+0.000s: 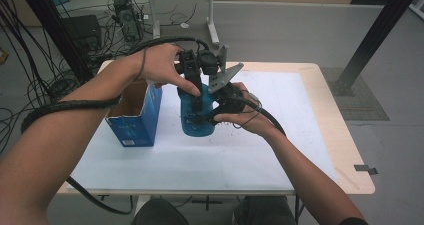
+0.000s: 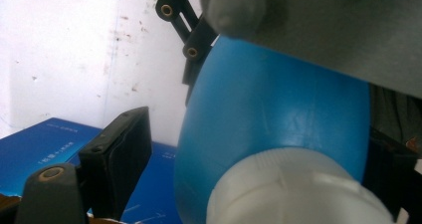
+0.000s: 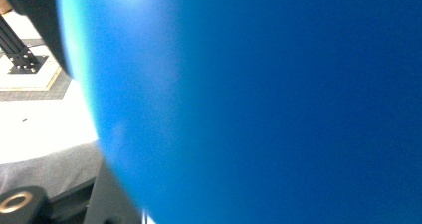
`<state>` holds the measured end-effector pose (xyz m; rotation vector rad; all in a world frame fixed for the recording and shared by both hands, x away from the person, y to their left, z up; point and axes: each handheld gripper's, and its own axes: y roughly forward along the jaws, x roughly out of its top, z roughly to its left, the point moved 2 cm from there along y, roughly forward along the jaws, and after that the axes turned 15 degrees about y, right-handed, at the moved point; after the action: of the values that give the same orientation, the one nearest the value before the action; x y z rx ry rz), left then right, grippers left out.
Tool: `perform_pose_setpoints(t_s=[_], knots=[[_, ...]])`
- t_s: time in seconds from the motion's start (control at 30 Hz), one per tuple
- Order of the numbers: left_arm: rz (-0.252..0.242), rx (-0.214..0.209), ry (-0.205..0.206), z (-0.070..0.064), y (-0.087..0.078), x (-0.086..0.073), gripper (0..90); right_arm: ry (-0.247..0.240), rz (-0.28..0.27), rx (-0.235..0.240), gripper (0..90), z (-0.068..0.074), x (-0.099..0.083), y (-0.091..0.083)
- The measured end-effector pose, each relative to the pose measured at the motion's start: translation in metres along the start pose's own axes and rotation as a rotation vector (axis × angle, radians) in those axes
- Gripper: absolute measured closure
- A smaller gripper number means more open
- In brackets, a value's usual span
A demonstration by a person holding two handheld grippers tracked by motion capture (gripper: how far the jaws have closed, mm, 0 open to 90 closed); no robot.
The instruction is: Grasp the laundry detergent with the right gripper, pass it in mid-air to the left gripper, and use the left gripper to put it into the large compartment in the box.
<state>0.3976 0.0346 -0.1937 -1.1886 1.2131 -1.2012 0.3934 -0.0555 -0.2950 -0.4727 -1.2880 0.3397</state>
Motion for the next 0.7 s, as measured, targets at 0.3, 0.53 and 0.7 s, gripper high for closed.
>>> perform_pose_setpoints(t_s=[0.3, 0.53, 0.7], knots=[[0.000, -0.013, 0.007, -0.0002, 0.0006, 0.0002, 23.5, 0.000, 0.002, 0.000, 43.5, 0.0000, 0.0000, -0.0003], [-0.004, -0.022, 0.010, -0.0005, 0.0006, 0.0011, 27.2, -0.001, 0.003, -0.006, 43.5, -0.0002, -0.0002, -0.0014], [-0.007, -0.029, 0.013, -0.0014, 0.0006, 0.0011, 30.2, 0.000, 0.005, -0.010, 43.5, 0.0000, -0.0003, -0.0016]])
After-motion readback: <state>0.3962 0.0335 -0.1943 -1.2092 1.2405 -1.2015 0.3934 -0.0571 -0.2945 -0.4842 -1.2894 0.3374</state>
